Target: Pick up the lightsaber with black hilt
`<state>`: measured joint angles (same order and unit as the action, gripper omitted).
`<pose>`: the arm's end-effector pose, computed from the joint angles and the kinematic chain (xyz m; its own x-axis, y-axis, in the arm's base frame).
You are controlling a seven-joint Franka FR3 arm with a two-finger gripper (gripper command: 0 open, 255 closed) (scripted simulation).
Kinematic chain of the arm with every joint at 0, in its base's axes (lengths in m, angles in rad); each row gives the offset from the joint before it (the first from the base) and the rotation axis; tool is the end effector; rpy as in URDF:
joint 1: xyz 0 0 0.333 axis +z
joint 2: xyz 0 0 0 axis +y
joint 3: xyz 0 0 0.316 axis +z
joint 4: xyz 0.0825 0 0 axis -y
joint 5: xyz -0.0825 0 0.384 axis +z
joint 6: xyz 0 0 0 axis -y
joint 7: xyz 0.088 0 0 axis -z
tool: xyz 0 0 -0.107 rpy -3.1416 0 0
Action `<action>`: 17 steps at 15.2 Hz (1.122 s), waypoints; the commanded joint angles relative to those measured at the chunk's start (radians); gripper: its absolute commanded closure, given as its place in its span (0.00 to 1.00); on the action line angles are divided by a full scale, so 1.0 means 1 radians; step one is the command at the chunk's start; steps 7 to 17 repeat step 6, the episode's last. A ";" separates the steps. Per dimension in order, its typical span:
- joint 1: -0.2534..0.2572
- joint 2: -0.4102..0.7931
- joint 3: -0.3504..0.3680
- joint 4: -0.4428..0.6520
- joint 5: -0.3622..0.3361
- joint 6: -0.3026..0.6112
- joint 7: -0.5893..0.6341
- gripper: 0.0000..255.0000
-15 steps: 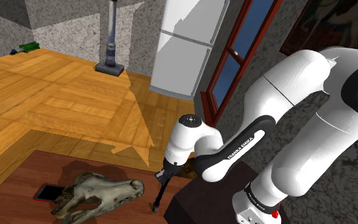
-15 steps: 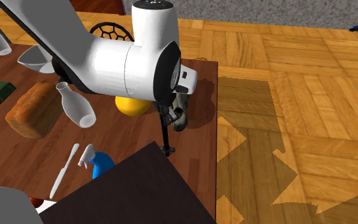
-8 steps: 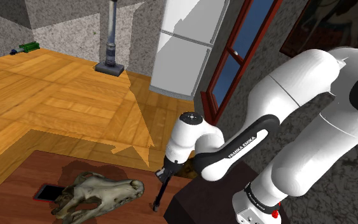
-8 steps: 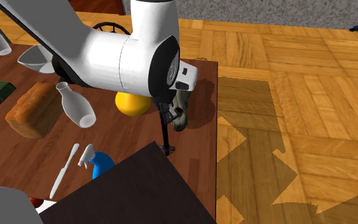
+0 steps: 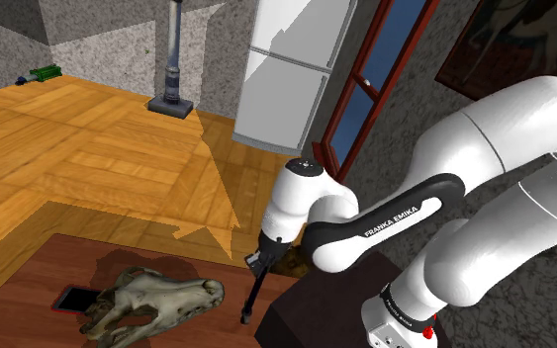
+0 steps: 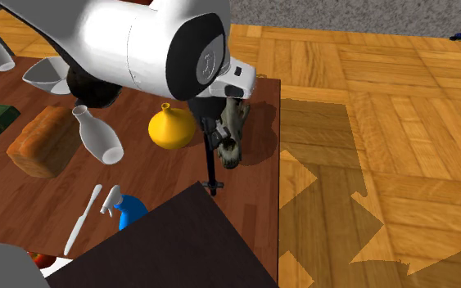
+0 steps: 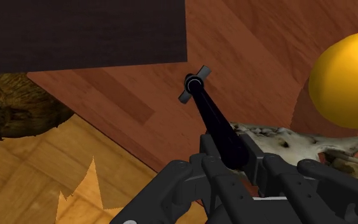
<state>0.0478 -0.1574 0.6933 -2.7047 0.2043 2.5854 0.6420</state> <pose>0.3072 0.2639 0.2684 0.9968 -0.0799 0.0028 -0.0799 -0.9967 -0.0131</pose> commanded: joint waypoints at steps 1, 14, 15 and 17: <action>0.011 -0.038 -0.013 0.006 0.030 -0.040 -0.025 1.00; 0.027 -0.089 -0.030 0.017 0.059 -0.099 -0.047 1.00; 0.027 -0.089 -0.030 0.017 0.059 -0.099 -0.047 1.00; 0.027 -0.089 -0.030 0.017 0.059 -0.099 -0.047 1.00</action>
